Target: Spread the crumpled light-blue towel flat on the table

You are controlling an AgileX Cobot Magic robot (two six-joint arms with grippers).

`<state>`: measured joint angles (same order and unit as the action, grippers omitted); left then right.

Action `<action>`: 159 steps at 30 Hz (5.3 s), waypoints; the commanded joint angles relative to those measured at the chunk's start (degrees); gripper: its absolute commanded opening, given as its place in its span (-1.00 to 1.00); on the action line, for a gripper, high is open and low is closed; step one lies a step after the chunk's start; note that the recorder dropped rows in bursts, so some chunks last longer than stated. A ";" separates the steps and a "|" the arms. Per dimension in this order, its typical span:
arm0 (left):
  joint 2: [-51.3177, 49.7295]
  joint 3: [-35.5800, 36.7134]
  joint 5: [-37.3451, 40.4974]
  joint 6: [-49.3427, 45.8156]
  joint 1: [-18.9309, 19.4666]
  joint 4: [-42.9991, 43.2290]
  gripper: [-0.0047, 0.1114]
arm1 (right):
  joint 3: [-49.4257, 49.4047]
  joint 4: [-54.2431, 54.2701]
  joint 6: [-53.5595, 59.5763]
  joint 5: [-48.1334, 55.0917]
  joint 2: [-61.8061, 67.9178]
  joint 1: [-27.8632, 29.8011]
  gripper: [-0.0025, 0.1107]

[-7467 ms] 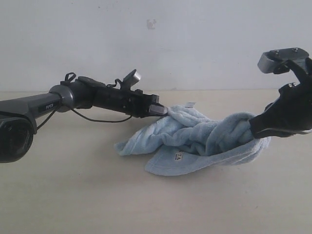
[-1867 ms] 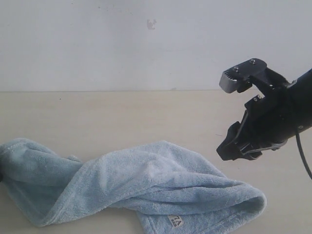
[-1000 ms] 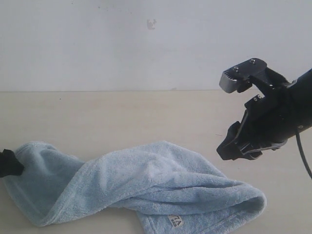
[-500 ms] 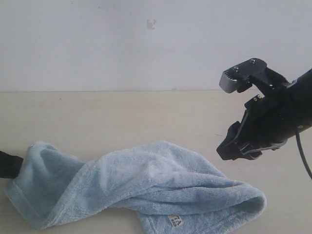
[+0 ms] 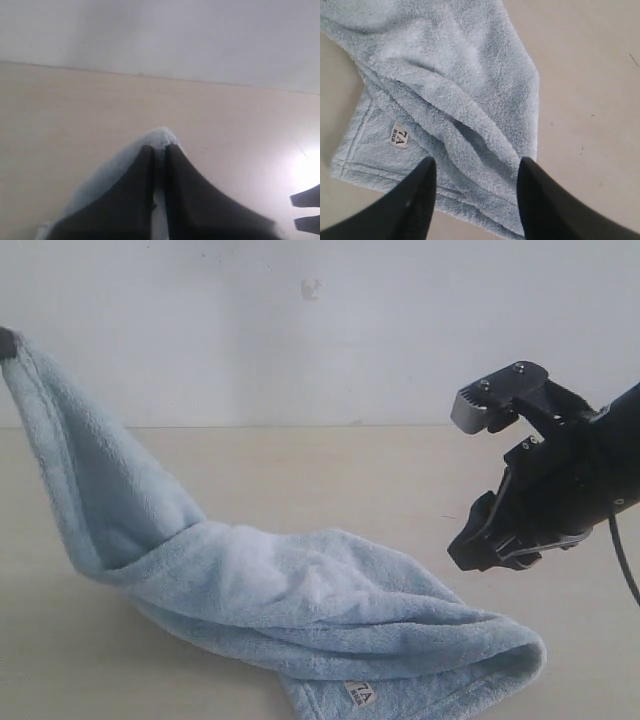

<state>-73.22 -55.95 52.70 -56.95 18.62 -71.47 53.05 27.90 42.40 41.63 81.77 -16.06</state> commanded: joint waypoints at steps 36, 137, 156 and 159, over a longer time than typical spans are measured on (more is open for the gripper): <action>16.88 7.98 1.30 10.43 0.16 10.06 -0.85 | 34.44 -4.17 -0.99 13.87 42.91 0.02 -0.70; 16.88 9.68 0.86 8.46 -5.31 8.93 -0.85 | -4.33 -16.27 -18.11 -0.47 20.18 -2.86 -0.06; 16.88 9.68 0.86 8.46 -5.31 8.93 -0.85 | -4.33 -14.96 -19.60 -0.75 7.87 -2.86 -0.95; 16.88 9.68 0.86 8.46 -5.31 8.93 -0.85 | -4.33 -15.23 -19.60 1.52 8.67 -2.86 -0.73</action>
<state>-56.68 -46.51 53.50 -48.21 13.62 -61.39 48.50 13.52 23.26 40.83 90.22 -19.41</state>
